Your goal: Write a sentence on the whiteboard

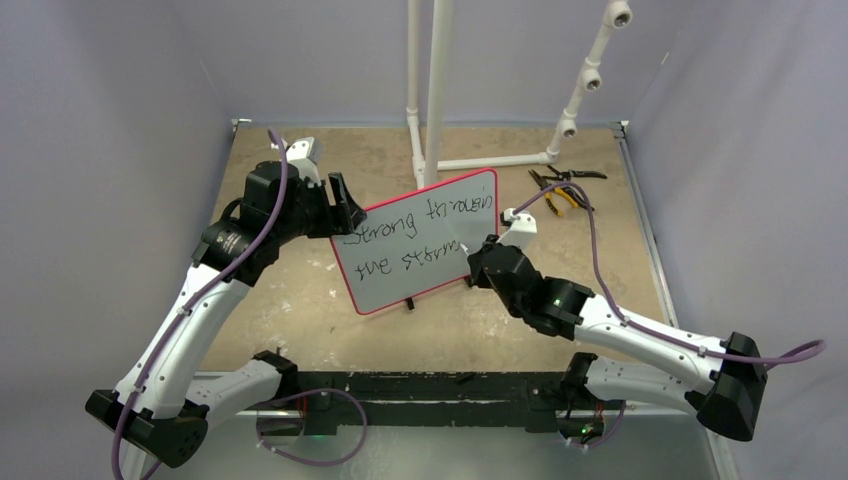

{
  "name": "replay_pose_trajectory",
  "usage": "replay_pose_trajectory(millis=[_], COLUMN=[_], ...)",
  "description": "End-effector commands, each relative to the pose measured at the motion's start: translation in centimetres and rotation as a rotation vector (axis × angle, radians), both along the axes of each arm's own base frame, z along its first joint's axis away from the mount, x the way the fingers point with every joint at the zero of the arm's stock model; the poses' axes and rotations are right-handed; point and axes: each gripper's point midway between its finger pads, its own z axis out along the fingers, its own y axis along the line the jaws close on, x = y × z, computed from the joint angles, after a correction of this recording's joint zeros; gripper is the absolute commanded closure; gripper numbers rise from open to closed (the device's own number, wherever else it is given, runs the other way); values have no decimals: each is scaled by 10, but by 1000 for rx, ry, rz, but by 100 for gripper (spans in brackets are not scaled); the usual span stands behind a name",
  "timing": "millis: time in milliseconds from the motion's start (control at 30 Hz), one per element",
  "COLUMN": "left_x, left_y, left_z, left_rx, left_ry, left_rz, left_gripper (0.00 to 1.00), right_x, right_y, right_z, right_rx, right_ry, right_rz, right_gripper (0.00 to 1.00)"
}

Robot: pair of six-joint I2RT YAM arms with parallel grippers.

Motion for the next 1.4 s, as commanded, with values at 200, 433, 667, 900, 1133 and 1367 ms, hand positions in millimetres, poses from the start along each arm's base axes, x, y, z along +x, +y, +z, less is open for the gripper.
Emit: replay_pose_trajectory(millis=[200, 433, 667, 900, 1133, 1367], left_x=[-1, -2, -3, -3, -2, -1], left_y=[-5, -5, -3, -3, -4, -4], left_z=[4, 3, 3, 3, 5, 6], left_rx=[-32, -31, -29, -31, -30, -29], left_ry=[-5, -4, -3, -3, -7, -7], left_rz=[-15, -13, -8, -7, -8, -7], left_gripper=[34, 34, 34, 34, 34, 33], right_x=[9, 8, 6, -2, -5, 1], right_y=[16, 16, 1, -9, -4, 2], right_z=[36, 41, 43, 20, 2, 1], right_rx=[70, 87, 78, 69, 56, 46], right_ry=[-85, -97, -91, -14, 31, 23], right_rz=[41, 56, -3, -44, -30, -35], right_gripper=[100, 100, 100, 100, 100, 100])
